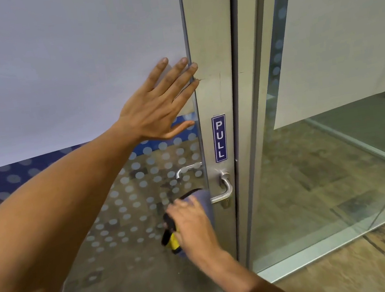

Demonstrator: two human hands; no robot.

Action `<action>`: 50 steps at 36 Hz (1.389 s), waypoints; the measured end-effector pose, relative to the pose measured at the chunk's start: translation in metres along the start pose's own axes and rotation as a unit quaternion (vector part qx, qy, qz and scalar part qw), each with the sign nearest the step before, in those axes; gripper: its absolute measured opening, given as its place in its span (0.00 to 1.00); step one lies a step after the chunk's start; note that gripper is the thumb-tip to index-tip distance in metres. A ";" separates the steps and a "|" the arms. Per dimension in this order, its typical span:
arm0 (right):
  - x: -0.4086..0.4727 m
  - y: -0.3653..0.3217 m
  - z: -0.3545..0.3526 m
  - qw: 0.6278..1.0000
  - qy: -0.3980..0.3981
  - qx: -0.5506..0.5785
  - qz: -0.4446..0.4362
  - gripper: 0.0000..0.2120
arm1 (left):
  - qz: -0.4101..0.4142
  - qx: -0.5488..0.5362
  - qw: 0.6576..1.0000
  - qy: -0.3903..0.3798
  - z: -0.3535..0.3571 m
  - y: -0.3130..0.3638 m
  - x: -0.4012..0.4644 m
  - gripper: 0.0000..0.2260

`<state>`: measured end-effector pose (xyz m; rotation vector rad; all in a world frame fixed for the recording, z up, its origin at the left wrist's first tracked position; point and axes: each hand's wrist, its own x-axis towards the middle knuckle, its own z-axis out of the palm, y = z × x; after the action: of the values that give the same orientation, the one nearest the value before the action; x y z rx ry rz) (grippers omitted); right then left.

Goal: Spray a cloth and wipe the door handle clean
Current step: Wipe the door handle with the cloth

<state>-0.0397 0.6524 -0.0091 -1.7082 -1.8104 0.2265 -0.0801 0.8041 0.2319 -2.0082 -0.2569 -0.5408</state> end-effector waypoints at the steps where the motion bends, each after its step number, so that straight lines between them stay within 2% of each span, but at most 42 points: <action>1: -0.004 -0.011 0.005 0.994 -0.036 0.106 0.012 0.14 | 0.000 0.001 1.000 0.000 0.000 -0.001 0.000 0.41; 2: -0.011 -0.021 0.012 0.981 -0.065 0.184 0.020 0.10 | 0.000 0.001 1.000 0.000 -0.001 -0.001 -0.001 0.41; 3: -0.019 -0.029 0.021 0.972 -0.104 0.212 0.010 0.08 | 0.000 0.000 1.000 -0.001 -0.002 -0.001 -0.001 0.41; 5: -0.036 -0.035 0.045 0.957 -0.168 0.236 -0.005 0.10 | 0.002 -0.001 1.000 -0.001 -0.002 0.000 0.000 0.41; 6: -0.047 -0.032 0.059 0.953 -0.162 0.257 0.011 0.12 | 0.003 0.000 1.000 0.001 -0.001 0.000 0.000 0.41; 8: -0.061 -0.024 0.078 0.944 -0.130 0.287 0.100 0.16 | 0.004 0.002 1.000 0.004 0.000 0.000 -0.001 0.41; 10: -0.074 -0.013 0.085 0.897 -0.100 0.383 0.194 0.19 | 0.004 0.002 1.000 0.002 0.001 0.000 -0.001 0.41; 12: -0.080 -0.001 0.079 0.812 -0.016 0.481 0.330 0.16 | 0.003 -0.001 1.000 -0.001 0.001 0.000 -0.001 0.41; 14: -0.073 0.016 0.065 0.701 0.121 0.548 0.440 0.18 | 0.005 -0.002 1.000 0.002 0.001 0.000 -0.001 0.41; 15: -0.070 0.023 0.054 0.662 0.156 0.583 0.445 0.21 | 0.006 -0.001 1.000 0.006 0.001 0.000 -0.001 0.41; 17: -0.066 0.037 0.027 0.637 0.169 0.621 0.423 0.29 | 0.006 -0.002 1.000 0.013 0.001 0.000 -0.001 0.41; 18: -0.062 0.049 0.017 0.616 0.196 0.649 0.401 0.28 | 0.007 -0.002 1.000 0.016 0.002 0.000 -0.001 0.41; 20: -0.049 0.070 -0.001 0.517 0.252 0.729 0.371 0.17 | 0.009 0.000 1.000 0.021 0.002 0.000 -0.001 0.41; 21: -0.040 0.078 -0.010 0.477 0.272 0.755 0.358 0.16 | 0.010 0.000 1.000 0.022 0.002 0.000 -0.001 0.40; 22: -0.032 0.084 -0.018 0.454 0.283 0.768 0.351 0.15 | 0.011 -0.002 1.000 0.022 0.002 0.000 -0.001 0.40; 23: -0.024 0.087 -0.027 0.450 0.290 0.771 0.345 0.15 | 0.011 -0.004 1.000 0.021 0.002 0.000 -0.001 0.40; 27: -0.003 0.083 -0.047 0.478 0.303 0.738 0.366 0.22 | 0.009 -0.006 1.000 0.016 0.001 0.000 -0.001 0.41; 30: 0.005 0.066 -0.044 0.521 0.322 0.680 0.404 0.14 | 0.006 -0.008 1.000 0.008 0.000 0.000 -0.001 0.41; 32: 0.009 0.056 -0.036 0.530 0.333 0.658 0.418 0.10 | 0.004 -0.007 1.000 0.003 -0.001 0.000 0.000 0.41; 38: 0.014 0.010 0.001 0.498 0.304 0.685 0.436 0.19 | 0.001 -0.005 1.000 -0.007 -0.004 0.000 -0.001 0.41; 42: 0.019 -0.009 0.014 0.480 0.314 0.704 0.417 0.15 | 0.000 -0.006 1.000 -0.009 -0.005 0.001 0.000 0.41; 47: 0.005 -0.006 0.029 0.496 0.235 0.722 0.422 0.06 | 0.001 0.001 1.000 -0.009 -0.005 0.001 0.000 0.42; 50: -0.011 0.015 0.023 0.544 0.174 0.706 0.419 0.10 | 0.001 0.003 1.000 -0.009 -0.006 0.000 0.000 0.43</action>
<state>-0.0406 0.6504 -0.0389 -0.9601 0.0298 1.2218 -0.0814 0.7991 0.2339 -2.0074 -0.2673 -0.5216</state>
